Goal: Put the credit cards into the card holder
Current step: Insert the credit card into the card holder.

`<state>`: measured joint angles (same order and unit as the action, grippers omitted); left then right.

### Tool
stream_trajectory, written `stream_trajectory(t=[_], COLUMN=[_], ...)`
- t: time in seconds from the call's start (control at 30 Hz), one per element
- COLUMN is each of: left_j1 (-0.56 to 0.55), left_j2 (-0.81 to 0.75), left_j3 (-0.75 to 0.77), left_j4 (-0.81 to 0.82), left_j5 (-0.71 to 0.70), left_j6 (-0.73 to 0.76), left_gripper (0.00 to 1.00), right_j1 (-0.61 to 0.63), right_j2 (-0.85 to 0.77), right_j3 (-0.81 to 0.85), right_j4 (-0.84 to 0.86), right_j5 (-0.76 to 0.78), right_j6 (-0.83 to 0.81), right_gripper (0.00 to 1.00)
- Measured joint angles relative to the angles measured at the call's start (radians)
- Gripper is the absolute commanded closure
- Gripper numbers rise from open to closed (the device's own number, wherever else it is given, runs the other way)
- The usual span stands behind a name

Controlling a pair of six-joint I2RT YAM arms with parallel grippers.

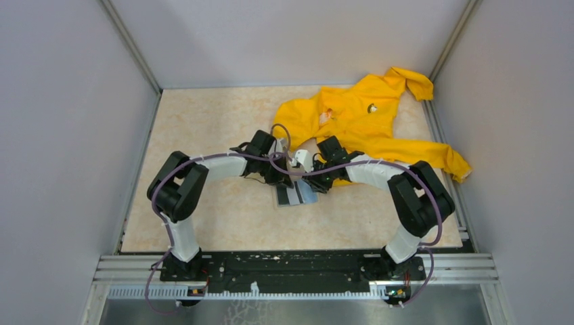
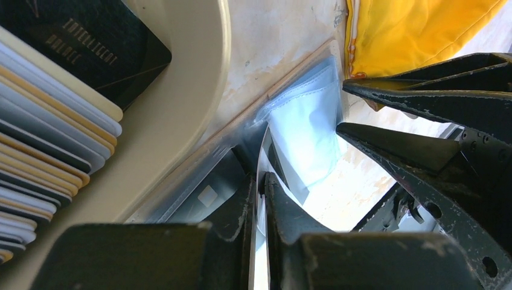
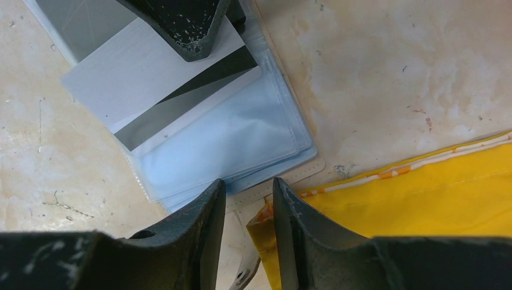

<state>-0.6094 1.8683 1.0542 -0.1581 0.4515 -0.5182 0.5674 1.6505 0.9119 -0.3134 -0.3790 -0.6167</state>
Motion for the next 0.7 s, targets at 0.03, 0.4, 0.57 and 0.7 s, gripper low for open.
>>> stream_trajectory(t=[0.03,0.4,0.57,0.7], left_j1=[0.000,0.005,0.004,0.003], left_j2=[0.003,0.022,0.032,0.037], left_j3=[0.003,0.018,0.028,0.031], left_j4=[-0.001,-0.003,-0.004,-0.003], left_j5=[0.003,0.029,0.034,0.033], left_j6=[0.000,0.000,0.001,0.001], left_gripper=[0.87,0.85,0.80,0.77], right_j1=[0.000,0.000,0.000,0.000], right_j2=[0.000,-0.039,-0.047,-0.057], right_j3=[0.000,-0.001,-0.001,-0.009], right_j4=[0.002,0.018,0.023,0.032], right_j5=[0.002,0.023,0.004,-0.069], right_j6=[0.000,0.000,0.000,0.000], right_gripper=[0.65,0.65,0.65,0.66])
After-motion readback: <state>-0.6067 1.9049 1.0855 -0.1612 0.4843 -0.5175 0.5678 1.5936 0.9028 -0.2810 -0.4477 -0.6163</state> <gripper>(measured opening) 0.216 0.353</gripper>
